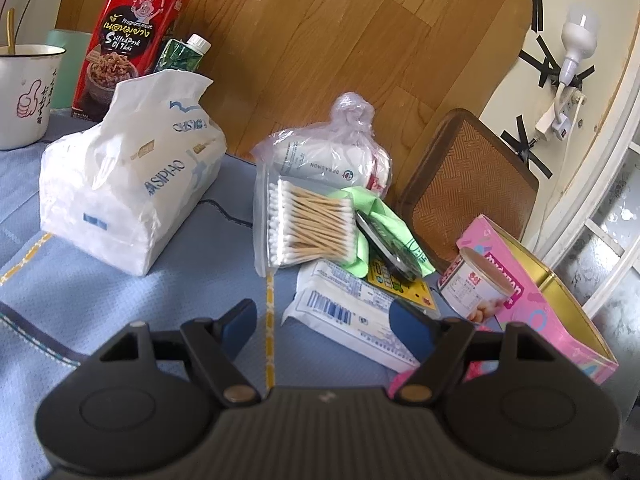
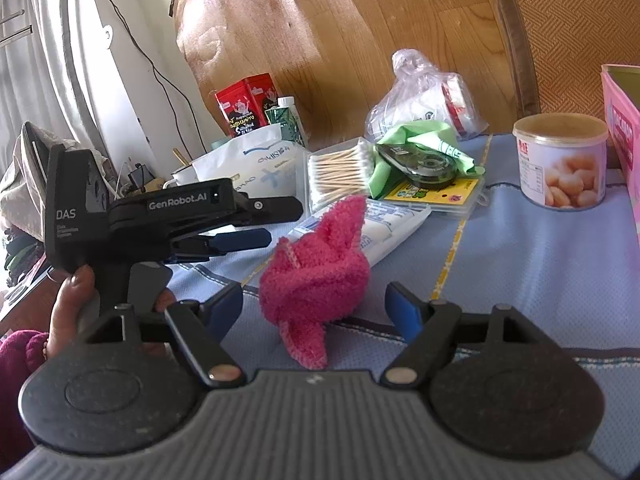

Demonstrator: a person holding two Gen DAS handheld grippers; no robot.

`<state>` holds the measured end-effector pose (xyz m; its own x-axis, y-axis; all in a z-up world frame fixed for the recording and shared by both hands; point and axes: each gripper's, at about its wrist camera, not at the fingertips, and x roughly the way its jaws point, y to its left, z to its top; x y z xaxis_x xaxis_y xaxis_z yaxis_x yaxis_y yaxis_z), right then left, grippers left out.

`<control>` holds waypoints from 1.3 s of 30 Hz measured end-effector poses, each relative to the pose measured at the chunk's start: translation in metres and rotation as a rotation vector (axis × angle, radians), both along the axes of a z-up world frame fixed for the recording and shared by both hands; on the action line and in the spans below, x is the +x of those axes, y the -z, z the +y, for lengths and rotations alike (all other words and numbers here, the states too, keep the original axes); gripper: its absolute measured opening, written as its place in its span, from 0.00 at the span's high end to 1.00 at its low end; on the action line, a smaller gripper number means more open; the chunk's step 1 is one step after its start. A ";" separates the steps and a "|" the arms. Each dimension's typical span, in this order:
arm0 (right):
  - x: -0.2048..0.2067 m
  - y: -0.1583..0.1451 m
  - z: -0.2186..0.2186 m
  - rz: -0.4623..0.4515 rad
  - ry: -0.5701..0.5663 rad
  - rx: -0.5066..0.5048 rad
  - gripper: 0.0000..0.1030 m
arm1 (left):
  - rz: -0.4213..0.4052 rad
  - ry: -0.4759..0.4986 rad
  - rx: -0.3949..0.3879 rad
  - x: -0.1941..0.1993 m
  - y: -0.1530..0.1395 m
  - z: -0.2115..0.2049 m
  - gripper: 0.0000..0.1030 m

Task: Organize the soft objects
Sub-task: 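Carry the pink cloth toward the pink tin with the right gripper, then lower the pink cloth into the tin and open the right gripper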

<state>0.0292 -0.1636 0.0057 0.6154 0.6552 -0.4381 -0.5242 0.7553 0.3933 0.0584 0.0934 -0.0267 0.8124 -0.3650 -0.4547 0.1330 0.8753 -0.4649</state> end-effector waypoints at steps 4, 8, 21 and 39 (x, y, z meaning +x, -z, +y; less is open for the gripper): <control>-0.001 0.000 0.001 -0.004 -0.002 -0.005 0.21 | 0.008 0.007 -0.028 -0.003 0.001 0.003 0.27; -0.001 0.001 0.002 -0.004 -0.001 -0.008 0.20 | 0.020 0.027 -0.071 -0.011 0.003 0.004 0.27; 0.000 0.001 0.004 0.006 -0.008 -0.028 0.20 | -0.019 0.094 -0.068 -0.028 0.001 -0.007 0.25; -0.006 0.001 0.027 -0.040 -0.024 -0.170 0.52 | 0.047 0.226 -0.086 -0.032 -0.005 -0.040 0.49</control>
<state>0.0230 -0.1366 0.0046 0.6194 0.5883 -0.5198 -0.5555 0.7963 0.2392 0.0260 0.0536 -0.0218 0.6842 -0.5742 -0.4496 0.2974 0.7826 -0.5470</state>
